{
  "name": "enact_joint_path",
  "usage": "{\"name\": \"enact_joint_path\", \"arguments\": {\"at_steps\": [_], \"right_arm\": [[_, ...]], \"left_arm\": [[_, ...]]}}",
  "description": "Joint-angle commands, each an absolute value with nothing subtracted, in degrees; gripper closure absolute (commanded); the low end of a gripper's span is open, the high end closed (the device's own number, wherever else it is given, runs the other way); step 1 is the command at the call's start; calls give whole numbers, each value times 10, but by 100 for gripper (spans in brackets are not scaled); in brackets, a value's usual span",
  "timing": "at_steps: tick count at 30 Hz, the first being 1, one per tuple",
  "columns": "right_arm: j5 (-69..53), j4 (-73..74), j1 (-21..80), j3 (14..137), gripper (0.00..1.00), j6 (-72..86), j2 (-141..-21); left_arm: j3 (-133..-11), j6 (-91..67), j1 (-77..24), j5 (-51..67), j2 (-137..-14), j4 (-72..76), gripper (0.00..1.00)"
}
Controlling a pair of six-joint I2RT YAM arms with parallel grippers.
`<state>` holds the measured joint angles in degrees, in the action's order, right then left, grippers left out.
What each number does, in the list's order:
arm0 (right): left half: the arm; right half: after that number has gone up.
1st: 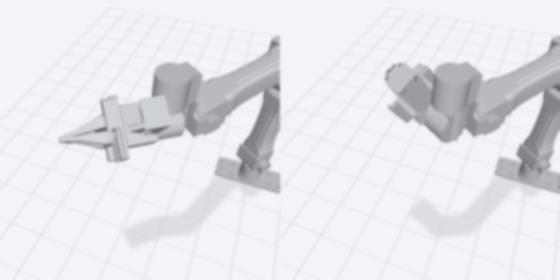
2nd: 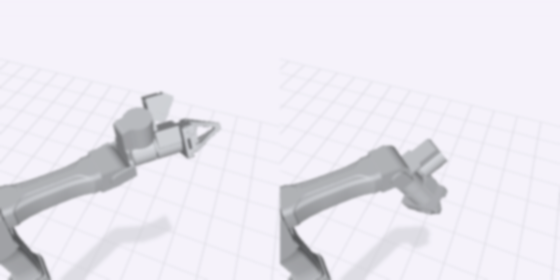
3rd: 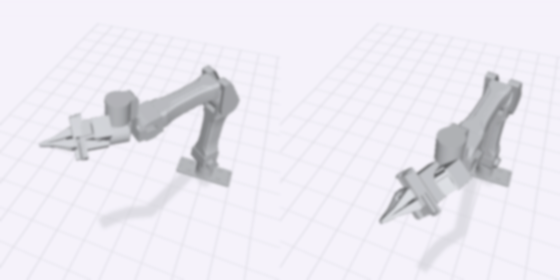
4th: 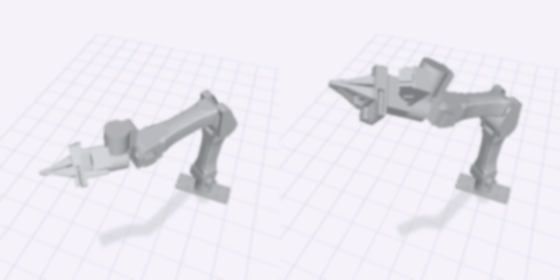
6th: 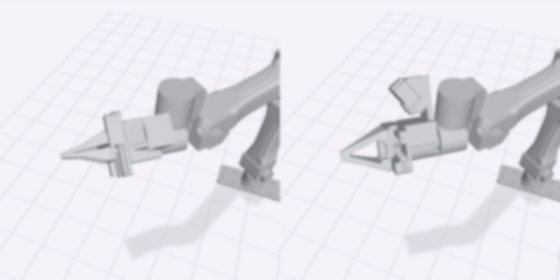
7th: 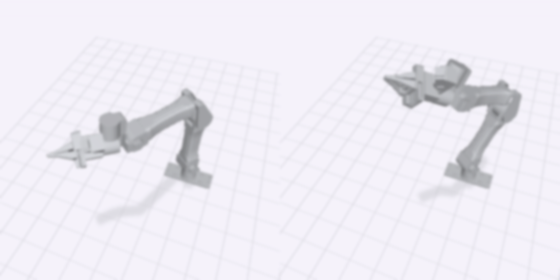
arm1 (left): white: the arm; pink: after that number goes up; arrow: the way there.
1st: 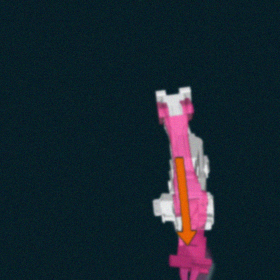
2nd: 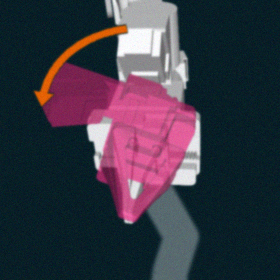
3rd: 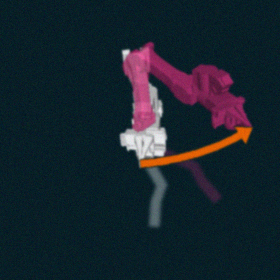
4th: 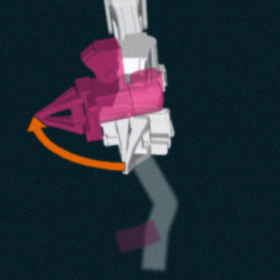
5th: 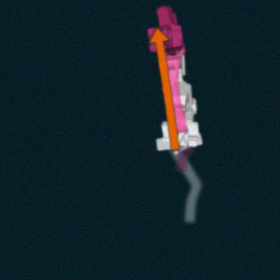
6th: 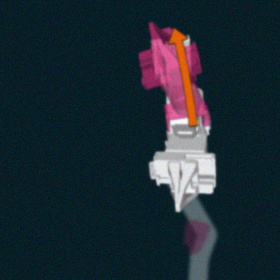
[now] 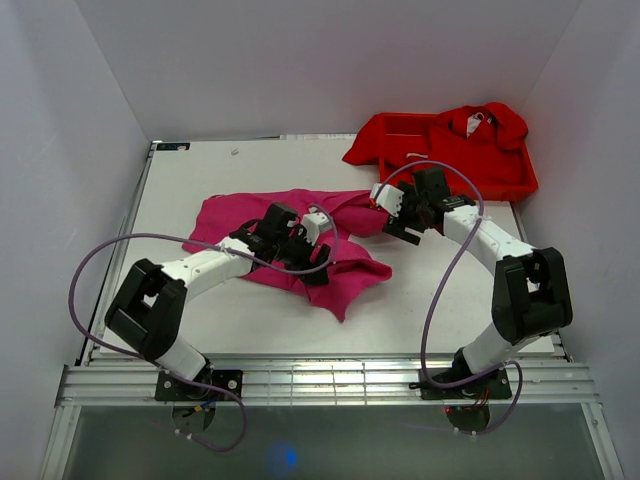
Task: Fold and stack the trousers
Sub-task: Flatten the trousers out
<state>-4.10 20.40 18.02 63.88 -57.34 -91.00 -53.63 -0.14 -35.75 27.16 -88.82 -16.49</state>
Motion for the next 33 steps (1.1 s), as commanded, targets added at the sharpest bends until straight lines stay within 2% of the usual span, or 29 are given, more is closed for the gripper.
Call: {"name": "enact_joint_path", "arguments": {"at_steps": [1, 5, 7, 8, 9, 10, 12, 15, 18, 23, 30, 33], "right_arm": [[-34, 207, 162, 642, 10, -588, -891], [-46, 255, 128, 684, 10, -562, -889], [-47, 315, 95, 714, 10, -560, -882], [-86, 404, 68, 755, 10, -550, -889], [-117, 470, 60, 781, 9, -530, -895], [-168, 534, 59, 790, 6, -466, -893], [-275, 504, 62, 717, 5, -292, -869], [-297, 360, 70, 592, 4, -128, -837], [-300, 239, 93, 513, 3, -31, -831], [-305, 179, 141, 466, 3, -4, -849], [-213, 115, 192, 428, 0, 4, -883], [-188, 119, 192, 446, 14, 4, -907]], "left_arm": [[-578, 17, -357, 268, -839, -176, 13], [-593, 27, -329, 261, -754, -234, 10], [-595, 11, -204, 295, -734, -257, 9], [-619, 27, -82, 277, -757, -276, 10], [-637, 40, -30, 251, -782, -279, 10], [-661, 49, 25, 244, -840, -286, 10], [-744, 54, 115, 238, -951, -308, 10], [-789, 106, 134, 243, -1035, -323, 12], [-766, 134, 140, 183, -1068, -317, 12], [-738, 125, 148, 175, -1075, -310, 12], [-725, 102, 149, 207, -1090, -299, 12], [-722, 98, 149, 218, -1099, -298, 14]]}}
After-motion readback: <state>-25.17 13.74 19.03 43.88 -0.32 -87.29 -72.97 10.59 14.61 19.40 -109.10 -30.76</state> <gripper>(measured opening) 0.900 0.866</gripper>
